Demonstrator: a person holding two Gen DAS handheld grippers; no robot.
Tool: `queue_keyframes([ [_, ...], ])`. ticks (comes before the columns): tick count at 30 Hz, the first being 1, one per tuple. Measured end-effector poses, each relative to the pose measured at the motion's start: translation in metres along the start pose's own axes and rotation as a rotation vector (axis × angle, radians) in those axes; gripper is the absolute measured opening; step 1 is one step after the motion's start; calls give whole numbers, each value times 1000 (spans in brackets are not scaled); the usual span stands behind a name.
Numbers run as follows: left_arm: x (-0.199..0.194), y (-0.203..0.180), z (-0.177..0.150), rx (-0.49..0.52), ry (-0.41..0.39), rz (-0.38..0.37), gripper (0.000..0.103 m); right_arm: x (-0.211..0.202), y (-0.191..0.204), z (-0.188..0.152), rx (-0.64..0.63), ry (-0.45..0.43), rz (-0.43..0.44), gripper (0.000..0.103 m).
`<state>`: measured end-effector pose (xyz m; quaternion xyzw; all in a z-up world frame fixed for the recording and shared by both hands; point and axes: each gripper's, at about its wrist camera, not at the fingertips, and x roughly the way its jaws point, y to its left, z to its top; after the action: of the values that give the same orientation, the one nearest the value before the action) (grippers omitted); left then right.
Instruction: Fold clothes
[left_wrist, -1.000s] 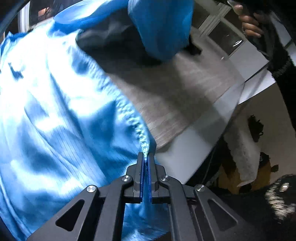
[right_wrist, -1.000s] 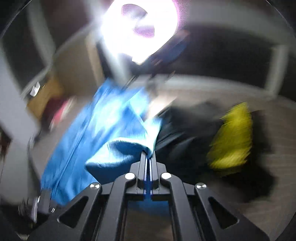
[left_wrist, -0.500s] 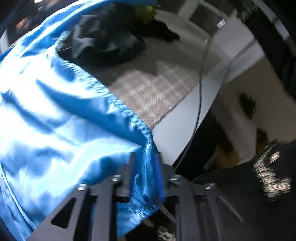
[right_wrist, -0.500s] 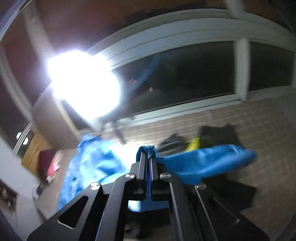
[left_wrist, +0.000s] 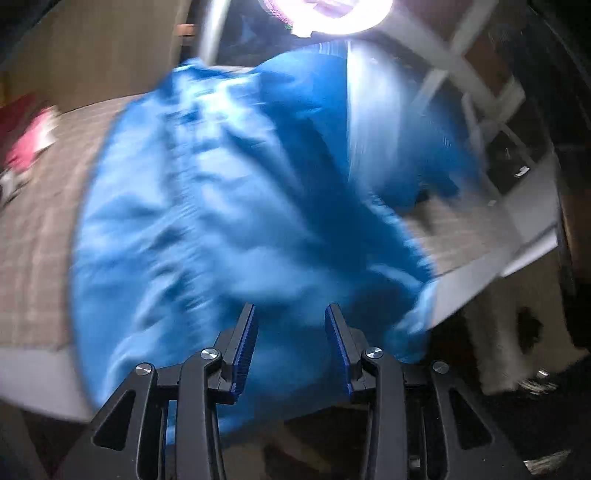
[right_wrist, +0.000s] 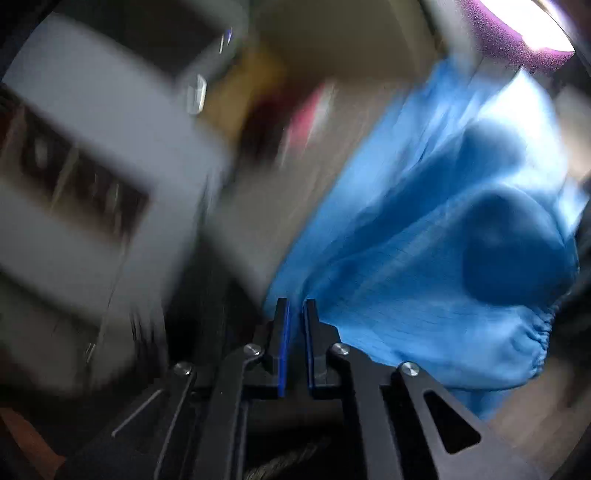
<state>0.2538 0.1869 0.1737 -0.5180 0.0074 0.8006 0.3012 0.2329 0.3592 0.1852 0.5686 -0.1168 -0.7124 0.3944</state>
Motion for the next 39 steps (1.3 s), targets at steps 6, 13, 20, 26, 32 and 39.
queue_keyframes([
  [6, -1, 9, -28, 10, 32, 3, 36, -34, -55, -38, 174, -129, -68, 22],
  [13, 29, -44, -5, 154, 73, -59, 36, -70, -183, 26, 339, -244, -398, 27],
  [20, 78, -103, 10, 350, 129, -54, 46, -27, -247, 65, 180, -84, -625, 27],
  [26, 130, -107, 36, 340, 174, -38, 51, -8, -248, 79, 75, -75, -636, 39],
  [32, 125, -71, 34, 270, 176, -85, 13, -22, -245, 90, 39, -121, -612, 34],
  [39, 78, -39, 24, 208, 126, -5, 12, -15, -250, 96, 18, -31, -565, 40],
])
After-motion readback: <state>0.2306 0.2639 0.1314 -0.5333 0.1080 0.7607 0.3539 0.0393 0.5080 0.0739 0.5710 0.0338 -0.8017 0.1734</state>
